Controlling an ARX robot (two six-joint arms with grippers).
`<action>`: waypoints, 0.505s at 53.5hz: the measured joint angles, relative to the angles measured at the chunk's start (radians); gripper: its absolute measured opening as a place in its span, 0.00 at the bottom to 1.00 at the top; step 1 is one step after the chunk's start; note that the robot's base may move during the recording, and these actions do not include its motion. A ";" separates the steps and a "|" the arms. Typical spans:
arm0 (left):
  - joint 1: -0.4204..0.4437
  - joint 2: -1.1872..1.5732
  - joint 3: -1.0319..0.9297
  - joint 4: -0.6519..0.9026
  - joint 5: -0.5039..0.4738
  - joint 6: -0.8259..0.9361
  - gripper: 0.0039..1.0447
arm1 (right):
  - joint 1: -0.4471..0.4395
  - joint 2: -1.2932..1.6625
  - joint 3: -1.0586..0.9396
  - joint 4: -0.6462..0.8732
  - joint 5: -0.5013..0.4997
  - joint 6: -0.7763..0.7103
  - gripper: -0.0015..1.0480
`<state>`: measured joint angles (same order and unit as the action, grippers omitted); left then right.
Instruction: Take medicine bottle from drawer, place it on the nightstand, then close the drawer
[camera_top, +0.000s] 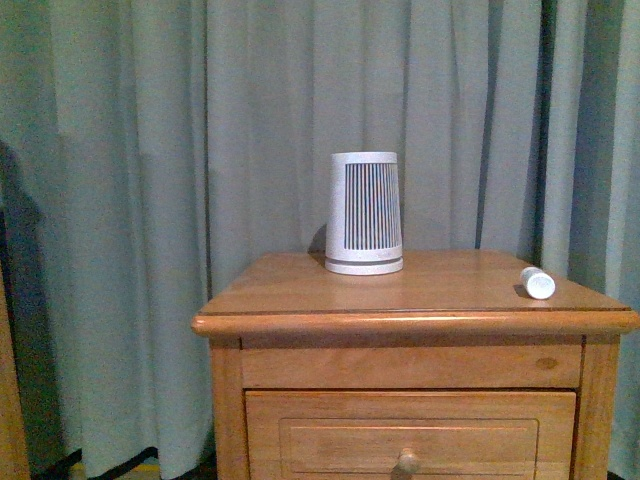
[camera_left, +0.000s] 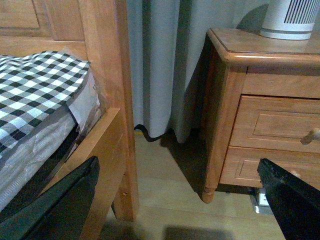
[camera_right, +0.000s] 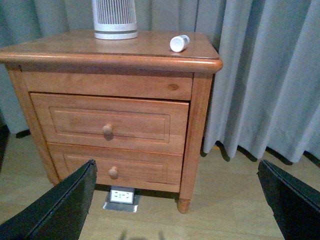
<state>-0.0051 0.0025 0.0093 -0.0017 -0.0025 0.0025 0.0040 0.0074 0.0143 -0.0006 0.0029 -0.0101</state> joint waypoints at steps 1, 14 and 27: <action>0.000 0.000 0.000 0.000 0.000 0.000 0.94 | 0.000 0.000 0.000 0.000 0.000 0.000 0.93; 0.000 0.000 0.000 0.000 0.000 0.000 0.94 | 0.000 0.000 0.000 0.000 0.000 0.000 0.93; 0.000 0.000 0.000 0.000 0.000 0.000 0.94 | 0.000 0.000 0.000 0.000 0.000 0.000 0.93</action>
<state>-0.0051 0.0025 0.0093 -0.0017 -0.0025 0.0021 0.0040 0.0074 0.0143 -0.0006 0.0029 -0.0101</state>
